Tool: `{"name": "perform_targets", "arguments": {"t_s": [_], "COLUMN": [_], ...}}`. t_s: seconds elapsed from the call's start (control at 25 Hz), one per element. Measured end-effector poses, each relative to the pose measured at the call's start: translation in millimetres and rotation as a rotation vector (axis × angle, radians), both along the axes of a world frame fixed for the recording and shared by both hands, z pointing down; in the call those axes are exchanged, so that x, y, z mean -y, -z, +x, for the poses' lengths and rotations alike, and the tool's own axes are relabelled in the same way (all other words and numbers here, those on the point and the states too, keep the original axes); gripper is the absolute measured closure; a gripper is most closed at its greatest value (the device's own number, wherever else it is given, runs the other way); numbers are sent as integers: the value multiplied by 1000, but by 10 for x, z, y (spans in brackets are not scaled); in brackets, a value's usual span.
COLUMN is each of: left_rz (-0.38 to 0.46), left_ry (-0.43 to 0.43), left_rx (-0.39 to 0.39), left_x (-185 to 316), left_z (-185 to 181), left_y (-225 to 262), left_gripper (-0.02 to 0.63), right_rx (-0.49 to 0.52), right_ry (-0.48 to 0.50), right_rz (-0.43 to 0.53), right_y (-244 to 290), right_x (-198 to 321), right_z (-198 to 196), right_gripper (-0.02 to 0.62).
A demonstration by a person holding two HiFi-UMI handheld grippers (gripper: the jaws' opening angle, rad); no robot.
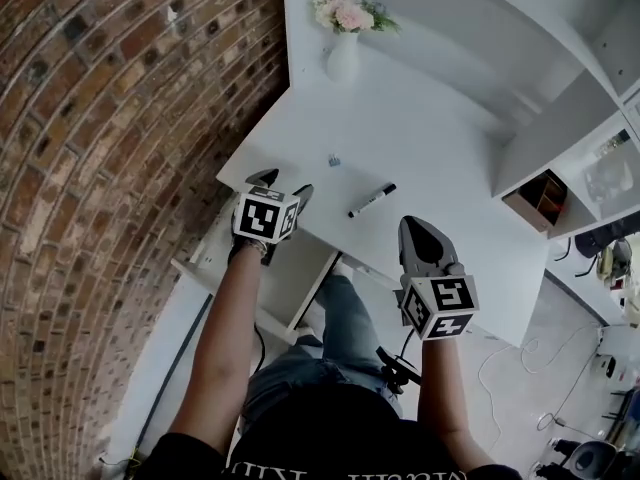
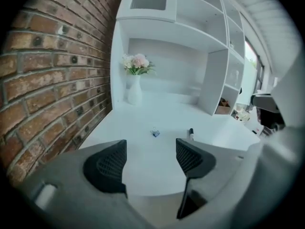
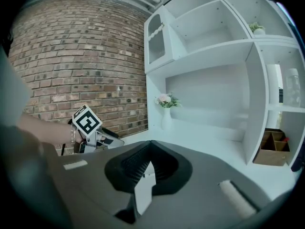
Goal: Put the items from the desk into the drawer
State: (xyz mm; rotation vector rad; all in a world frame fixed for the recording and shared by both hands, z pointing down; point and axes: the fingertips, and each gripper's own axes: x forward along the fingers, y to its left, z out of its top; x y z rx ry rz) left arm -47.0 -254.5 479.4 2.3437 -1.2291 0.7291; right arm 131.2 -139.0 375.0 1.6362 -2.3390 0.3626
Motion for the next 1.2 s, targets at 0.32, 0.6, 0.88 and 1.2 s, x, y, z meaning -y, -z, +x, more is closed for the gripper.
{"name": "perform_targets", "arguments": {"t_s": [0.32, 0.6, 0.88, 1.2], "left_rz": [-1, 0, -78, -59], "left_ry": [-108, -216, -177, -191], "left_rx": [42, 76, 75, 41], "left_x": [405, 734, 967, 947], "left_z": [569, 941, 1032, 1102], "left_y": [-199, -498, -819, -704], "left_gripper": [275, 327, 367, 606], "right_rx": [32, 46, 46, 56], "right_ry": [-53, -68, -80, -86], "right_rz": [-47, -72, -110, -140], "right_y": [-205, -415, -626, -654], "right_x": [177, 349, 409, 321], "right_z": [328, 437, 581, 634], "right_gripper": [589, 589, 589, 589]}}
